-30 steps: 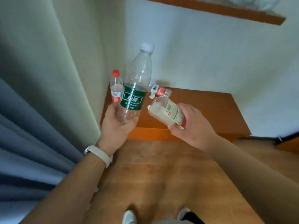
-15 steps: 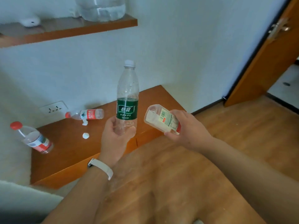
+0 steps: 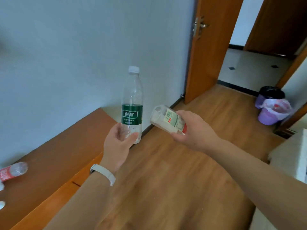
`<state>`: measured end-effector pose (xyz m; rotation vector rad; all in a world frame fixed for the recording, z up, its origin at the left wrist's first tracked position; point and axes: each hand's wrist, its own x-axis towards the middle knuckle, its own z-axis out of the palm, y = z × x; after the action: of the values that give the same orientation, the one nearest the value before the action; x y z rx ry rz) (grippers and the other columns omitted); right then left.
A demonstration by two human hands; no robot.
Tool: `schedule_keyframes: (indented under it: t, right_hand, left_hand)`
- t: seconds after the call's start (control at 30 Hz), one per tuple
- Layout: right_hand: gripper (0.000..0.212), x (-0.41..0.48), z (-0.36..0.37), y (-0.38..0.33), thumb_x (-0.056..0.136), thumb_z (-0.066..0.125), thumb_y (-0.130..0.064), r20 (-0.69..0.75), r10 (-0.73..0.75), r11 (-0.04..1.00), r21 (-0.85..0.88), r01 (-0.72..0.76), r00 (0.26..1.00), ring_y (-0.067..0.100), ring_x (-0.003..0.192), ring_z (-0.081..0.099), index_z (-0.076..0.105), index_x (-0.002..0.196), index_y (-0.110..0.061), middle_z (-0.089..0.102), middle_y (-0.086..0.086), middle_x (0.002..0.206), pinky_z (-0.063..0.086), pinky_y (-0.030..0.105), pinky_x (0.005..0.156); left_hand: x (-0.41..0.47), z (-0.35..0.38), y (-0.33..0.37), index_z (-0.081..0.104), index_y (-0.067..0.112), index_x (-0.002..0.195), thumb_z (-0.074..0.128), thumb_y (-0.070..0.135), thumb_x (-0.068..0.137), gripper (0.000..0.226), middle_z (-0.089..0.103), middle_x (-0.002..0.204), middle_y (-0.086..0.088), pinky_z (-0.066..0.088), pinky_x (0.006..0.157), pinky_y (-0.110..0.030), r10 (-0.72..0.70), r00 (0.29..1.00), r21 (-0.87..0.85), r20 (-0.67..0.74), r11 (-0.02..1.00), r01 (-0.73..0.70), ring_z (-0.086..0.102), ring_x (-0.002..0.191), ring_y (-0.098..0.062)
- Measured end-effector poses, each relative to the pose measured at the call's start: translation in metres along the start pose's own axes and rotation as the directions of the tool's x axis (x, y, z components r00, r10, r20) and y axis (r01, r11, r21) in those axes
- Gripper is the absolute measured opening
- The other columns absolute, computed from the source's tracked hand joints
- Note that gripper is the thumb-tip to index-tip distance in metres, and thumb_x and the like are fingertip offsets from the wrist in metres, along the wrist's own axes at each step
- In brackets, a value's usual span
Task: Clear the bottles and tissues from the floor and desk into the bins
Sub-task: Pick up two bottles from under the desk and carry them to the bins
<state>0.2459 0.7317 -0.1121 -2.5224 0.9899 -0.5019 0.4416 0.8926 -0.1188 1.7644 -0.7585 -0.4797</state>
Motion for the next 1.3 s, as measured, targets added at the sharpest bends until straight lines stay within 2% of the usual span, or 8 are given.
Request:
schedule_keyframes:
  t: [0.17,0.4,0.5,0.63,0.83,0.9,1.03,1.3]
  right_hand:
    - [0.071,-0.006,-0.031,0.059,0.075,0.066,-0.06,-0.064,0.113,0.994,0.001,-0.113,0.992,0.004,0.108,0.049,0.037,0.134,-0.033,0.052,-0.015,0.12,0.053,0.028,0.081]
    - [0.072,0.015,-0.043,0.103,0.077,0.067,-0.053,-0.081,0.233,0.972,-0.012,-0.234,0.969,0.006,0.11,0.044,0.037,0.138,-0.029,0.051,-0.011,0.125,0.038,0.022,0.082]
    - [0.071,0.04,-0.039,0.116,0.076,0.068,-0.051,-0.093,0.275,0.961,-0.01,-0.278,0.957,0.007,0.109,0.045,0.039,0.137,-0.028,0.051,-0.011,0.124,0.038,0.023,0.082]
    - [0.07,0.085,-0.028,0.138,0.076,0.066,-0.053,-0.12,0.35,0.935,-0.01,-0.354,0.929,0.007,0.109,0.044,0.038,0.136,-0.03,0.05,-0.012,0.123,0.041,0.026,0.083]
    - [0.07,0.176,-0.017,0.164,0.075,0.068,-0.054,-0.183,0.515,0.853,0.011,-0.522,0.838,0.006,0.108,0.047,0.036,0.134,-0.035,0.048,-0.016,0.118,0.048,0.031,0.086]
    - [0.071,0.202,-0.018,0.167,0.074,0.069,-0.055,-0.185,0.551,0.827,-0.012,-0.563,0.814,0.005,0.11,0.047,0.034,0.134,-0.037,0.048,-0.018,0.12,0.05,0.031,0.087]
    - [0.072,0.243,-0.026,0.178,0.074,0.07,-0.056,-0.25,0.603,0.776,-0.033,-0.629,0.757,0.005,0.109,0.046,0.034,0.133,-0.037,0.048,-0.017,0.12,0.05,0.031,0.085]
    - [0.077,0.272,-0.048,0.216,0.072,0.074,-0.056,-0.304,0.707,0.671,0.002,-0.742,0.639,0.004,0.106,0.047,0.032,0.135,-0.039,0.047,-0.021,0.117,0.053,0.029,0.082]
  left_hand:
    - [0.026,0.069,0.024,0.061,0.019,0.119,0.074,0.018,0.082,0.04,0.07,0.105,0.006,0.046,0.063,-0.006,0.047,0.991,-0.02,0.126,0.999,-0.045,0.066,0.084,0.001]
    - [0.079,0.127,0.033,0.059,0.02,0.118,0.075,0.018,0.082,0.04,0.069,0.104,0.006,0.048,0.067,-0.01,0.087,0.972,-0.024,0.216,0.996,-0.084,0.065,0.084,0.001]
    - [0.112,0.145,0.031,0.059,0.019,0.118,0.075,0.016,0.082,0.04,0.068,0.104,0.008,0.047,0.063,-0.006,0.094,0.964,-0.043,0.25,0.995,-0.086,0.065,0.083,0.002]
    - [0.177,0.172,0.022,0.061,0.021,0.113,0.075,0.015,0.08,0.036,0.07,0.098,0.011,0.048,0.064,-0.009,0.121,0.947,-0.071,0.299,0.992,-0.104,0.066,0.08,0.002]
    - [0.296,0.212,0.025,0.056,0.04,0.099,0.074,0.019,0.083,0.032,0.068,0.089,0.02,0.048,0.062,-0.007,0.19,0.857,-0.118,0.478,0.981,-0.152,0.064,0.079,0.008]
    - [0.329,0.222,0.03,0.056,0.038,0.1,0.073,0.016,0.084,0.032,0.066,0.09,0.017,0.046,0.061,-0.005,0.207,0.823,-0.139,0.528,0.978,-0.157,0.062,0.077,0.01]
    - [0.384,0.247,0.043,0.061,0.022,0.11,0.073,0.014,0.083,0.031,0.068,0.093,0.008,0.045,0.063,-0.005,0.264,0.747,-0.19,0.611,0.964,-0.186,0.064,0.078,0.002]
    - [0.437,0.317,0.055,0.063,0.024,0.107,0.073,0.016,0.083,0.027,0.07,0.097,0.004,0.05,0.068,-0.011,0.273,0.652,-0.266,0.708,0.957,-0.113,0.067,0.084,-0.006]
